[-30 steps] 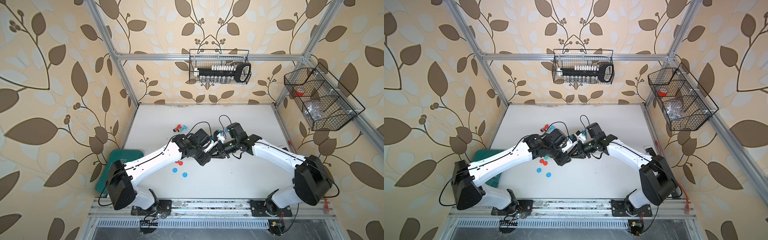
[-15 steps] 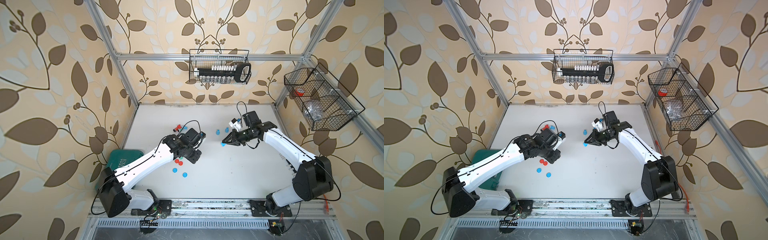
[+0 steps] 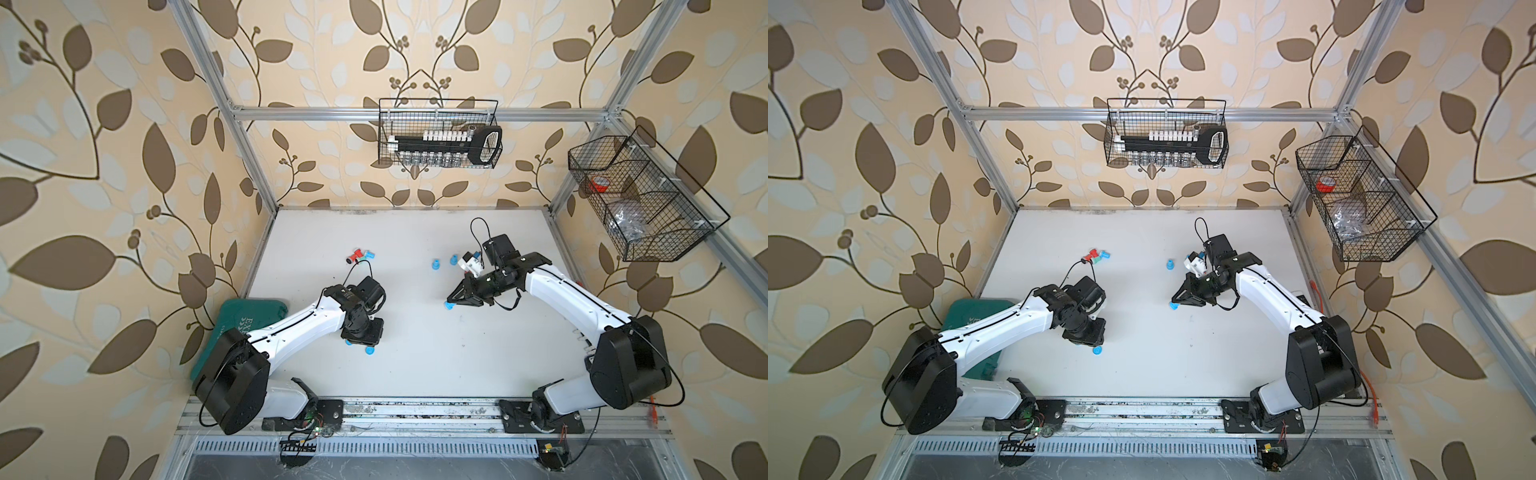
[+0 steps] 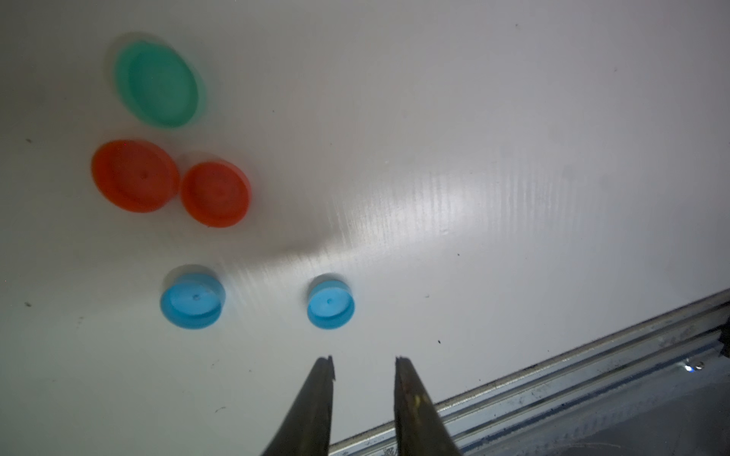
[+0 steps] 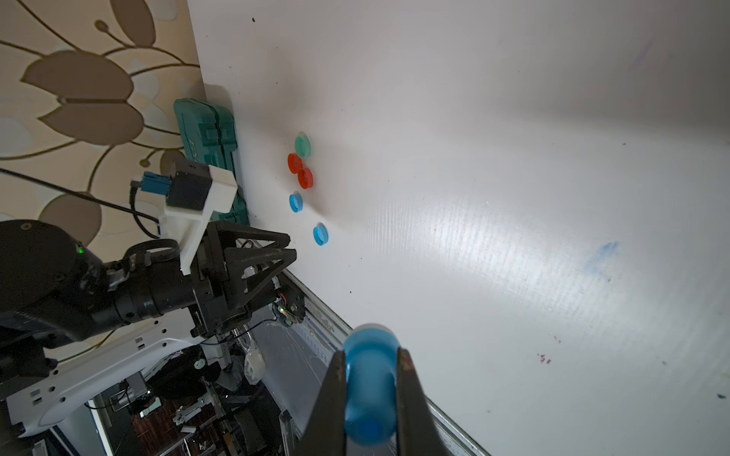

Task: Close the stamp cap
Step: Move the cover to the center of the board.

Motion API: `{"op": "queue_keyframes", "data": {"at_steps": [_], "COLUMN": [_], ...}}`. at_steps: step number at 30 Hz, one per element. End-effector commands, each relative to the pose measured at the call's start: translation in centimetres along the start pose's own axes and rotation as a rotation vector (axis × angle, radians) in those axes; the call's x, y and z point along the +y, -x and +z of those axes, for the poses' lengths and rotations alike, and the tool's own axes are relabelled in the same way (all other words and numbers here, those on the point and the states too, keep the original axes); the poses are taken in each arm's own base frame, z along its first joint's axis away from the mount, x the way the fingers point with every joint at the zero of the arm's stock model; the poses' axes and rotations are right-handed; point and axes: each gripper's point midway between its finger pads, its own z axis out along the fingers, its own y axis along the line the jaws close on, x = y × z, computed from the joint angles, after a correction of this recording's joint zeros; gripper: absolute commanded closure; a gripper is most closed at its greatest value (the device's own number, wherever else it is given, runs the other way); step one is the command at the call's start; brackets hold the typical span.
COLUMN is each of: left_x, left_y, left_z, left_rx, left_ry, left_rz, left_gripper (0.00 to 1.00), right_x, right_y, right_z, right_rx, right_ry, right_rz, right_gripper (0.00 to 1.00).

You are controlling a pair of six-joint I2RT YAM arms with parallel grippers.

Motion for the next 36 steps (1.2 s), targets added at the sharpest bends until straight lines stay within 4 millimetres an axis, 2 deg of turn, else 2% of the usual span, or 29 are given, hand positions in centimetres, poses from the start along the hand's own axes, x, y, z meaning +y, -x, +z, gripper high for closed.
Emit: {"op": "queue_keyframes", "data": {"at_steps": [1, 10, 20, 28, 31, 36], "left_x": [-1.0, -0.8, 0.1, 0.8, 1.2, 0.5], "left_y": [-0.2, -1.2, -0.8, -1.1, -1.5, -1.4], "left_z": [0.6, 3.0, 3.7, 4.2, 5.1, 5.9], "left_rx": [-0.006, 0.017, 0.004, 0.013, 0.043, 0.062], "left_ry": [-0.045, 0.007, 0.060, 0.083, 0.104, 0.095], "left_rz": [-0.058, -0.070, -0.074, -0.070, -0.072, -0.063], "left_gripper": [0.71, 0.71, 0.71, 0.72, 0.72, 0.72], "right_x": [0.3, 0.3, 0.1, 0.1, 0.2, 0.5], "right_y": [-0.4, -0.4, -0.6, -0.6, -0.6, -0.2], "right_z": [0.0, 0.1, 0.2, 0.2, 0.1, -0.1], "right_rx": [0.000, 0.004, 0.007, 0.006, 0.004, -0.004], "right_ry": [0.008, 0.011, 0.007, 0.006, 0.007, 0.010], "right_rz": [-0.011, -0.011, -0.007, -0.005, -0.005, -0.011], "right_gripper": [0.93, 0.93, 0.93, 0.93, 0.93, 0.93]}}
